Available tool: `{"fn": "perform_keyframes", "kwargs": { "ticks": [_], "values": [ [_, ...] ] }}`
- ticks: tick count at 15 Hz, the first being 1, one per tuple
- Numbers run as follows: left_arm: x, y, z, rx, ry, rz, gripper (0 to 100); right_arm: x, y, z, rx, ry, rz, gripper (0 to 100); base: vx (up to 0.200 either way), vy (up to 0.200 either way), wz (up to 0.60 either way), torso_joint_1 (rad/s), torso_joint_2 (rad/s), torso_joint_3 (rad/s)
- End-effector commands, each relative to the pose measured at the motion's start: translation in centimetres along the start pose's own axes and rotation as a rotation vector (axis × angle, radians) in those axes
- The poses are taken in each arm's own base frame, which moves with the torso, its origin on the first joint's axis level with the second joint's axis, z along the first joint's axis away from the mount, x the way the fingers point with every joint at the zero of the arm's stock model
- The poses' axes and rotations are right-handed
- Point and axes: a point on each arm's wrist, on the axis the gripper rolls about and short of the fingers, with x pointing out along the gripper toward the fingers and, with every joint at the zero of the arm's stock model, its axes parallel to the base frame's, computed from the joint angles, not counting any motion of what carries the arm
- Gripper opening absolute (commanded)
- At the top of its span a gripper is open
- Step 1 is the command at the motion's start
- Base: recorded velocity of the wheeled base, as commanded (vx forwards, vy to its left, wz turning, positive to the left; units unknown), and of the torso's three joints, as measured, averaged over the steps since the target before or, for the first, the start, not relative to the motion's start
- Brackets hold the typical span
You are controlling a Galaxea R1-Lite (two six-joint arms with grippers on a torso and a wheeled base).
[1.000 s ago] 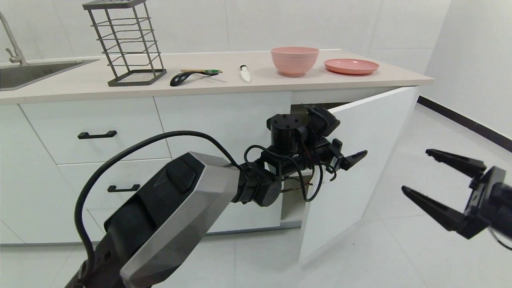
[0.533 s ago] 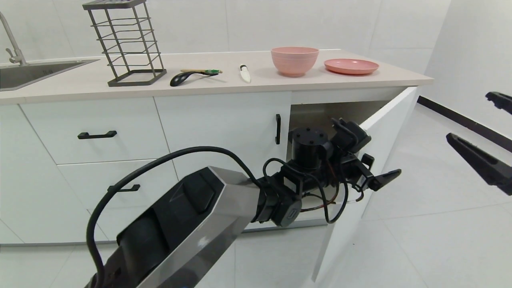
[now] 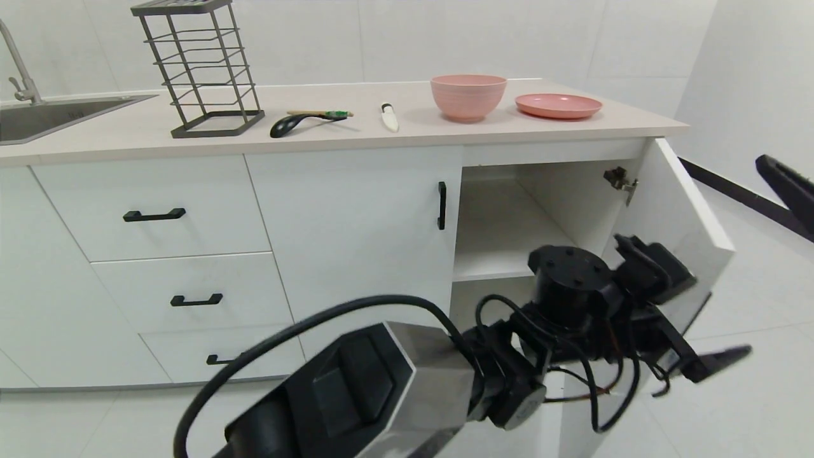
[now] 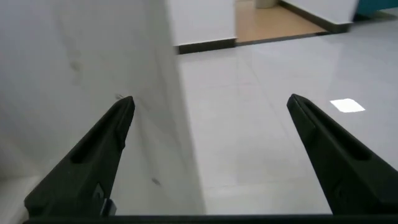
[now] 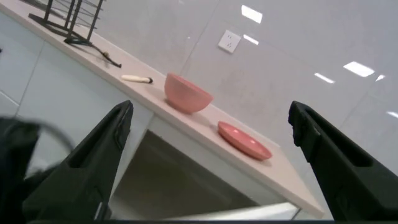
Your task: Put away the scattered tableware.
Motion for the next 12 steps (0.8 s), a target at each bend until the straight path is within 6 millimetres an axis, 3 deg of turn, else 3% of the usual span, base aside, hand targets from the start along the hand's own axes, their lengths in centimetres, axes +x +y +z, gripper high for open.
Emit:
{"fn": "perform_keyframes", "kwargs": {
  "ticks": [1, 2, 4, 6, 7, 9, 10, 11, 12],
  "values": [
    [1.6, -3.9, -1.0, -0.019, 0.006, -0.1, 100, 0.1, -0.4, 1.6, -0.046, -0.054, -0.01, 100, 0.0, 0.0, 0.0, 0.0, 0.0, 0.0],
    [2.4, -6.4, -0.9, -0.026, 0.001, -0.158, 100, -0.2, -0.3, 2.5, -0.065, -0.078, -0.011, 100, 0.0, 0.0, 0.0, 0.0, 0.0, 0.0],
    [2.3, -5.9, -1.1, -0.033, 0.0, -0.137, 100, -0.7, 0.0, 3.1, -0.079, -0.095, -0.013, 100, 0.0, 0.0, 0.0, 0.0, 0.0, 0.0],
    [0.3, -0.4, 0.0, -0.019, -0.065, -0.009, 100, -1.7, 0.7, 3.7, -0.085, -0.104, -0.011, 100, 0.0, 0.0, 0.0, 0.0, 0.0, 0.0],
    [-1.6, 3.4, 1.4, 0.024, -0.139, 0.087, 100, -2.4, 1.4, 3.8, -0.083, -0.099, -0.01, 100, 0.0, 0.0, 0.0, 0.0, 0.0, 0.0],
    [-6.5, 9.8, 6.6, 0.114, -0.275, 0.262, 100, -4.2, 3.0, 3.5, -0.06, -0.075, -0.001, 100, 0.0, 0.0, 0.0, 0.0, 0.0, 0.0],
    [-9.3, 11.3, 9.3, 0.126, -0.295, 0.322, 100, -5.4, 4.1, 3.1, -0.041, -0.053, 0.004, 100, 0.0, 0.0, 0.0, 0.0, 0.0, 0.0],
    [-9.5, 11.4, 9.6, 0.127, -0.297, 0.326, 100, -5.4, 4.2, 3.1, -0.04, -0.052, 0.005, 100, 0.0, 0.0, 0.0, 0.0, 0.0, 0.0],
    [-13.5, 11.1, 13.0, 0.119, -0.286, 0.367, 100, -6.9, 5.5, 2.7, -0.018, -0.028, 0.012, 100, 0.0, 0.0, 0.0, 0.0, 0.0, 0.0]
  ]
}}
